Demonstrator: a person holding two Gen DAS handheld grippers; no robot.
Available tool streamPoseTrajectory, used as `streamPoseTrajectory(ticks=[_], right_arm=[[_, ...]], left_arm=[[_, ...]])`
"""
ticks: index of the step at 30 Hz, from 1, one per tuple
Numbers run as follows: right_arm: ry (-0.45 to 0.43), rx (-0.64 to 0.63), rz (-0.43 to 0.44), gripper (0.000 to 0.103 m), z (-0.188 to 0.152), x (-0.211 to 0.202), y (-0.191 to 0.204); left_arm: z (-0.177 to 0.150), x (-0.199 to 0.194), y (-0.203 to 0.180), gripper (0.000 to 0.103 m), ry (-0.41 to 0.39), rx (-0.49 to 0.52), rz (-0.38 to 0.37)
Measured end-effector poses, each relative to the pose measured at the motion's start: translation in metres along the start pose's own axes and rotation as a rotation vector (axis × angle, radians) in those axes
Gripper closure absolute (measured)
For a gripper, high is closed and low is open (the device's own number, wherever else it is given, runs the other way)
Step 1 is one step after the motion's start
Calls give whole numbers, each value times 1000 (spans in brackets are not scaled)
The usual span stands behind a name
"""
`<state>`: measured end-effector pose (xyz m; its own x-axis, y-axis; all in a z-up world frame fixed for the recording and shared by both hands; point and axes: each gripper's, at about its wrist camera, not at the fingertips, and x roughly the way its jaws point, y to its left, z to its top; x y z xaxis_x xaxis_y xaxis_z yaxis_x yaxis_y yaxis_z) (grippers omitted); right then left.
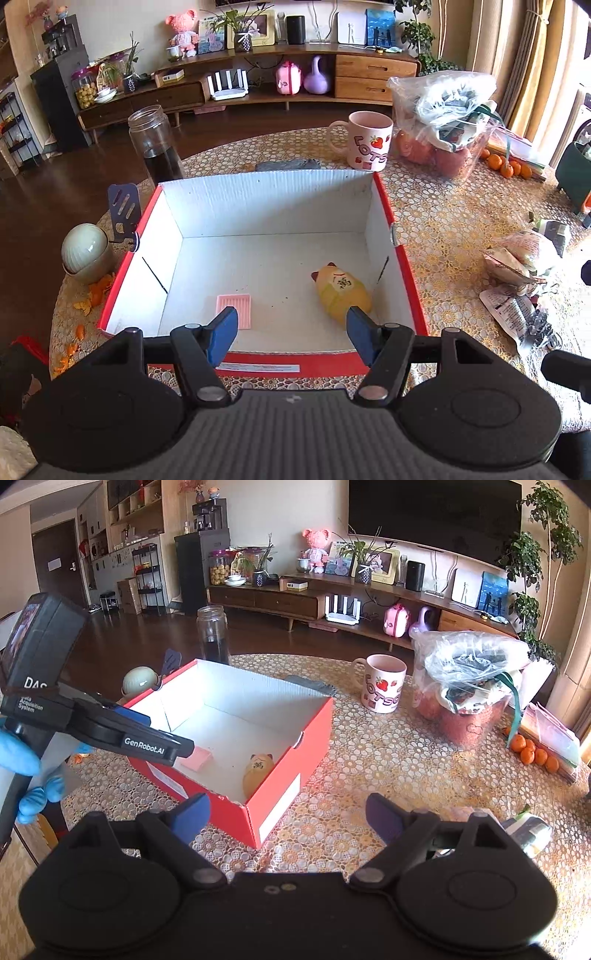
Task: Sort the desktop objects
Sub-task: 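Withdraw both tools from the shoebox back toward the cluttered items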
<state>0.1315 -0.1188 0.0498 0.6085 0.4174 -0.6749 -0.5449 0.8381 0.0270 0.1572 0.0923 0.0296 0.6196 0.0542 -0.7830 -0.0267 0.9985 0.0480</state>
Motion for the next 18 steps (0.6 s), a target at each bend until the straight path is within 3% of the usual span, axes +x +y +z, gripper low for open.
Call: streamPoseTrajectory(ticks=[18], right_arm=[[-37,124,-129,12,-76,-57,-65]], left_arm=[[-34,-36,-72,39,-88,60,-122]])
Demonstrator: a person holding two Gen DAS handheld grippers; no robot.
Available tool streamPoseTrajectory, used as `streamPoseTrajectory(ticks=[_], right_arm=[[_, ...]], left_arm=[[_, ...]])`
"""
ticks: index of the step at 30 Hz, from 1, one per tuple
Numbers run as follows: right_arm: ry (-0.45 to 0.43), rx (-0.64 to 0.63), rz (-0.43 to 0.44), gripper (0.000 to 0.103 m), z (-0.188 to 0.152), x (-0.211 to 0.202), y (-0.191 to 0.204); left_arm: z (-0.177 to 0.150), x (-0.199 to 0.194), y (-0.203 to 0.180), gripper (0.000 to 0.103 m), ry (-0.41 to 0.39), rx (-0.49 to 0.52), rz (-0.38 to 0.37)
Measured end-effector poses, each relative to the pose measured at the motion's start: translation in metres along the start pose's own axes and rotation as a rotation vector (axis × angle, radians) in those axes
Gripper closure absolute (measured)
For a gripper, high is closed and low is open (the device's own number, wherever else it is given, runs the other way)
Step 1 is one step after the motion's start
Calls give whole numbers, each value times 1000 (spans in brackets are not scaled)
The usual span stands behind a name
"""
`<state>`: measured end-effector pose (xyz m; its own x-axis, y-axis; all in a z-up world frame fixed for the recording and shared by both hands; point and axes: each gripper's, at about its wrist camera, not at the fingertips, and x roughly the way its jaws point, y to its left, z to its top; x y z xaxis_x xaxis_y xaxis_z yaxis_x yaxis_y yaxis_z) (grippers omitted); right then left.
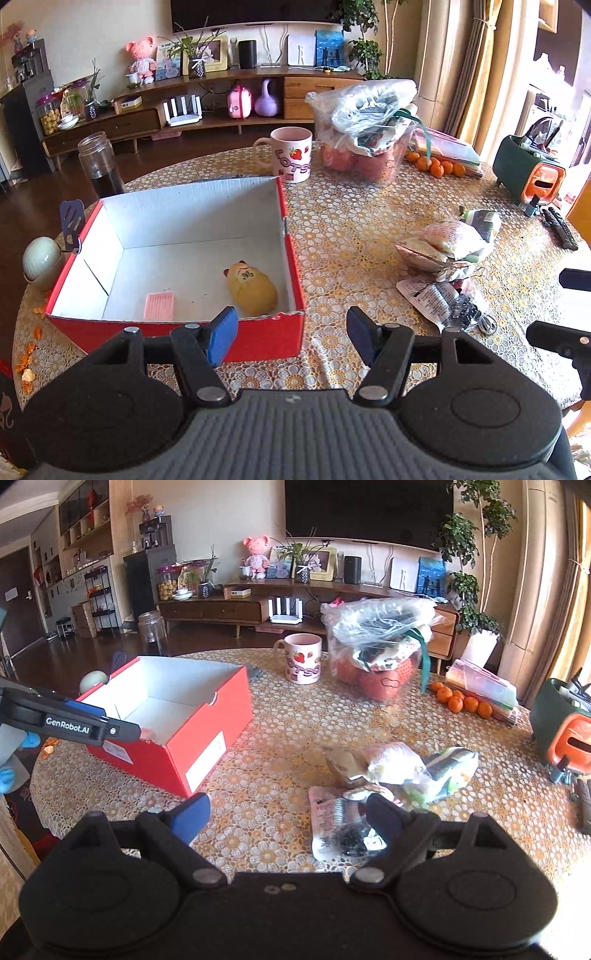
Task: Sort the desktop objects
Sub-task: 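Withdraw both tools from the shoebox back toward the cluttered items, then grasp the white cable with the right tool while the left tool grasps the black-item bag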
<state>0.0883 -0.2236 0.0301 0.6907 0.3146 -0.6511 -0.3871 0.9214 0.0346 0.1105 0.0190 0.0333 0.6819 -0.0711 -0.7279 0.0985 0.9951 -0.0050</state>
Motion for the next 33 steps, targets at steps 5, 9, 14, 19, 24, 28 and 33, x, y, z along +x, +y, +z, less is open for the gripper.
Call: streamPoseTrajectory(ticks=[5,9,14,19,24,28,33], right_arm=[[-9,40,-47,12,-18,-8,-24],[-6,60,-69,12,-32,-10,-39],[12,67,-81,12,-48,-5,-51],[14,59,-90,12,-55,2,-60],[23,65,-88,12,-52,15,-71],[34,66,-85,13,-52,27,-76],[64,66,-87,22,-61,45,-87]], left_arm=[[-8,1,-29,39,-16,34,-51],[-15,8,-51,26,-22,57,-83],[-21,26,-73,26,10,82,-101],[-28,45,-90,19,26,112,-113],[-36,61,-107,16,34,150,-131],[-37,76,-117,15,49,155,-152],[-35,92,-126,14,44,173,-164]])
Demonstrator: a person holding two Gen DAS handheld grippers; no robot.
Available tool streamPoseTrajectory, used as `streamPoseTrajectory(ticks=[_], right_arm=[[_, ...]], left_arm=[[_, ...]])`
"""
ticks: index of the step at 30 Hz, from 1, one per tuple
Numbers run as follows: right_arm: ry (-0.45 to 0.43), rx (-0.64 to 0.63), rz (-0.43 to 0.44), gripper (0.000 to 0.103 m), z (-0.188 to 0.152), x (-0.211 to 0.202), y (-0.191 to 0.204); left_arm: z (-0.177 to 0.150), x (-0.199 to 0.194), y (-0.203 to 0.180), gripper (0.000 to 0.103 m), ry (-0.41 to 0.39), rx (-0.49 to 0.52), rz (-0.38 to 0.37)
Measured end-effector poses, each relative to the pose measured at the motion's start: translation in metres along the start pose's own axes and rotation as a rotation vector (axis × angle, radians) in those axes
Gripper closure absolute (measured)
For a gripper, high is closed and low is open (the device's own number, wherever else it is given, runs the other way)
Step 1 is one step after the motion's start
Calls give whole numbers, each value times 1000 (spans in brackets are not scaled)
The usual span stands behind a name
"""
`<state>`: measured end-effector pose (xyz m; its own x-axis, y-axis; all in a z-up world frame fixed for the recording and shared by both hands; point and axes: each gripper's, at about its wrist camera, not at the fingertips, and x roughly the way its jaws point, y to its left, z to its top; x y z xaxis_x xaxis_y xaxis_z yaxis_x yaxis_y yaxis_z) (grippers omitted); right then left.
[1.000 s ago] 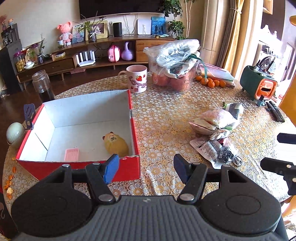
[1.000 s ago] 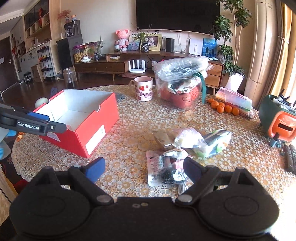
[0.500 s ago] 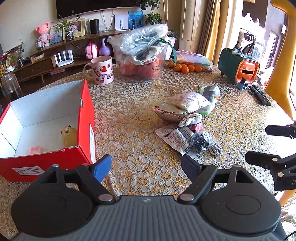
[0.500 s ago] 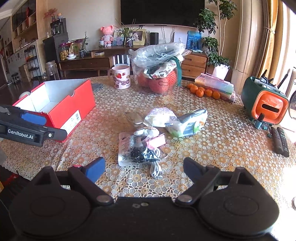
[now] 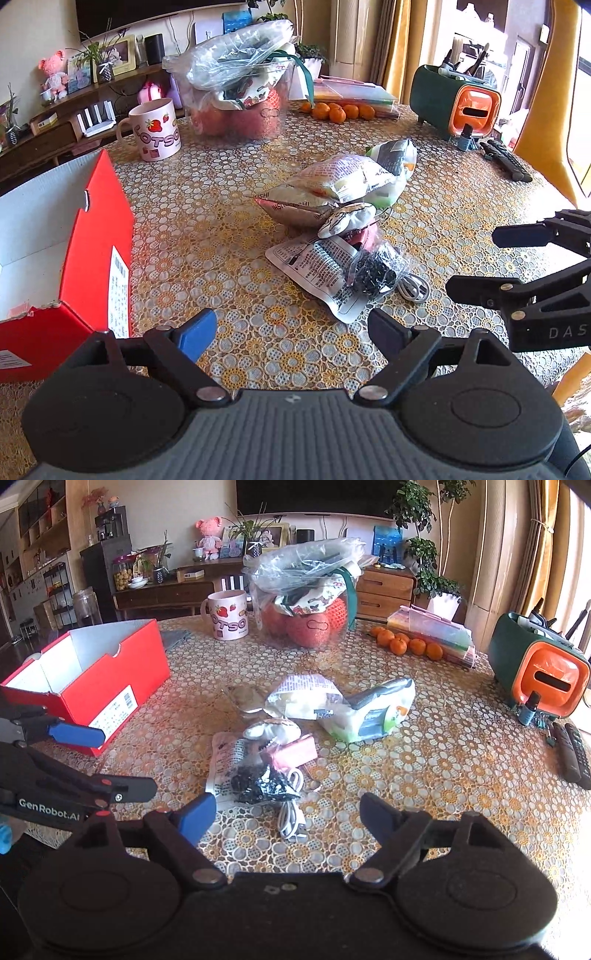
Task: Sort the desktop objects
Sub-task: 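Grasp the white cable with the right tool while the left tool grasps the black-item bag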
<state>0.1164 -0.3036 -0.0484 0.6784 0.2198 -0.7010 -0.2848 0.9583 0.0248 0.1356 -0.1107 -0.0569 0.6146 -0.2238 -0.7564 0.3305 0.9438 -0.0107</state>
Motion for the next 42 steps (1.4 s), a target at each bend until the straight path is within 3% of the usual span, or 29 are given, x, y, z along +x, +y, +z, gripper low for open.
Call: streamPoseTrajectory(ticks=[13,19,21,26,28,33,38,40,42], right_arm=[[102,14,15,48,-18,51,-23],[109,-2,51,53,-19,61,-23],[113,-18,58,60,-18,65,-21],[99,-27,78,61,-17,69,-22],[93,-43,83,63,-17,70,-21],[76,-66,107,78,-17,72,-19],[66,-80,104,82,-17,72,-20],[66,-86,98,82,-17,72,-21],[66,-94,91,83,-18,70,-23]], left_arm=[[11,42,-20,14,8,65,-61],[15,53,-27,14,-15,121,-81],[17,55,-28,14,-28,130,-83],[20,61,-25,14,-35,129,-139],[21,64,-27,17,-35,138,-154],[23,70,-33,27,-27,145,-184],[25,72,-37,36,-19,156,-209],[26,75,-40,46,-8,160,-216],[27,75,-43,46,-11,173,-224]])
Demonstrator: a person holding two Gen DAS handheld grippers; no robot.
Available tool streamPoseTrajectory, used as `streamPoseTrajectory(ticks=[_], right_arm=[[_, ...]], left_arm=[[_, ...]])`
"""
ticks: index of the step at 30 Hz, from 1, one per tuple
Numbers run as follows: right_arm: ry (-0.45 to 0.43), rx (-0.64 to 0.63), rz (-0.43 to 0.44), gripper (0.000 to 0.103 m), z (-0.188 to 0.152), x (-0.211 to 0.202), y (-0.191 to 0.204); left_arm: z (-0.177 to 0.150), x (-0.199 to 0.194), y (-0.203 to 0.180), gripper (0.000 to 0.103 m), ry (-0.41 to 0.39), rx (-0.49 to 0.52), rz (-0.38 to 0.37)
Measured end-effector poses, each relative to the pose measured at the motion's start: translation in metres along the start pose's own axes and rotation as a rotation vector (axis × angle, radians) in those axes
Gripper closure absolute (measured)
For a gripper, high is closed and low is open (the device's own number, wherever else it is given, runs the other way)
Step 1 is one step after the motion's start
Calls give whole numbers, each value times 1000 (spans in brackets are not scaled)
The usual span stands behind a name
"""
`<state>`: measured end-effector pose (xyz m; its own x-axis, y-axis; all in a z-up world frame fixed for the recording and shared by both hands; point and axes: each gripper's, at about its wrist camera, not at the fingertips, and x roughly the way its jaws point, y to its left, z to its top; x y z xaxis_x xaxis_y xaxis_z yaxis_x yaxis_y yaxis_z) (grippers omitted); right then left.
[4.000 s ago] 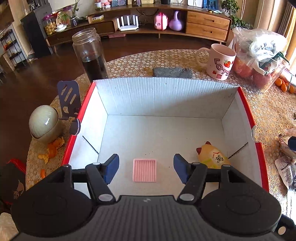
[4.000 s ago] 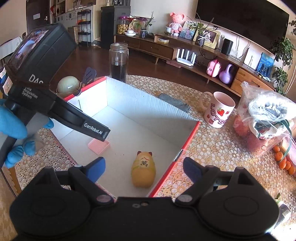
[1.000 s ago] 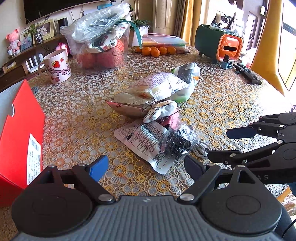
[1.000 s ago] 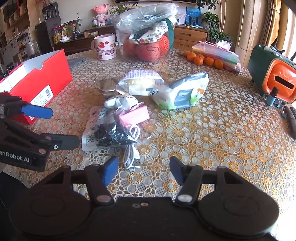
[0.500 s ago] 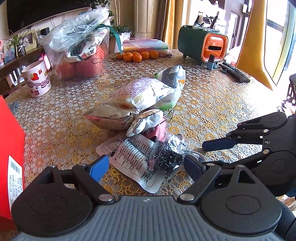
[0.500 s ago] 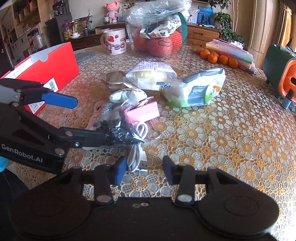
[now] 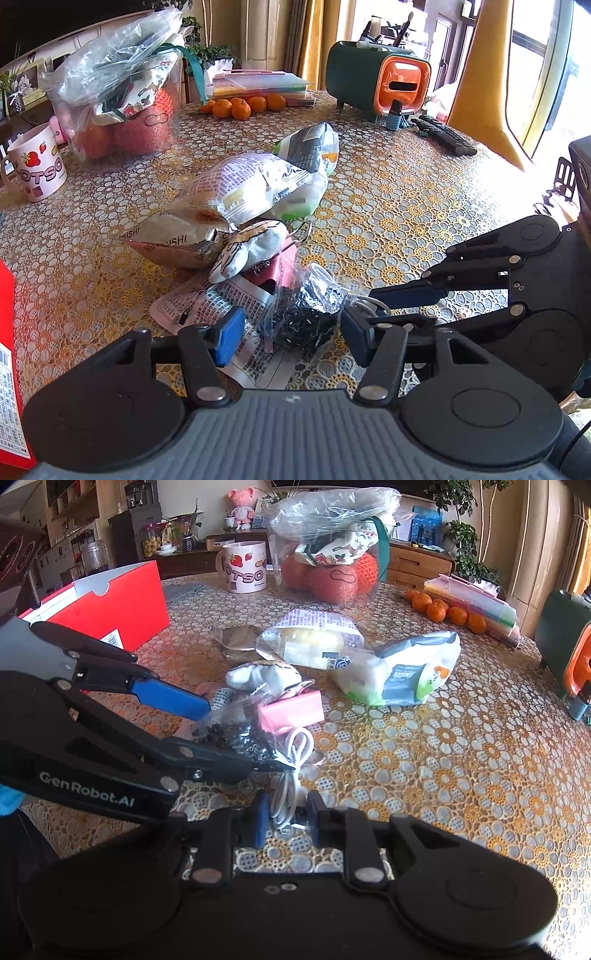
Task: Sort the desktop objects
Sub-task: 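Grasp the white cable with the right tool while the left tool grasps the black-item bag, then lift and carry the bag and cable over the shoebox with both tools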
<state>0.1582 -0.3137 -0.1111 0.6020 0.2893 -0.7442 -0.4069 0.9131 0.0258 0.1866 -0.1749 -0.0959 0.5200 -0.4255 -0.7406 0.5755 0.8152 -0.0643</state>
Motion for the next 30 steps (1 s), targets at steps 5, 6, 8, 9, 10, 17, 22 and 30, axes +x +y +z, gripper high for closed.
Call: streamPoseTrajectory(ticks=[5,6,8,9,10,17,22,30], right_arm=[[-3,9,4,83,-5,-4,-7],[-4,10,5,83,-5,-4,-7],[-6,9,6,83,-6,-4,-8],[-7,6,5,83,-5,-4,-7],[-8,7,5,83,-5,-4,-7],[-2,21,-6,84,-4,-5,-8],[-5,50,-28,85,-4,-13,-7],[-26,80,-32,87,-7,-36,3]], left_arm=[[3,4,-6,46,6,15,-19],[3,5,-6,48,11,10,-32],[4,8,-6,56,25,-2,-48],[4,10,-7,64,36,-3,-47],[3,12,-7,68,45,-3,-41],[2,7,-11,76,38,-1,-9],[0,-3,-10,77,43,-46,-10],[-8,-33,-9,77,36,-99,-2]])
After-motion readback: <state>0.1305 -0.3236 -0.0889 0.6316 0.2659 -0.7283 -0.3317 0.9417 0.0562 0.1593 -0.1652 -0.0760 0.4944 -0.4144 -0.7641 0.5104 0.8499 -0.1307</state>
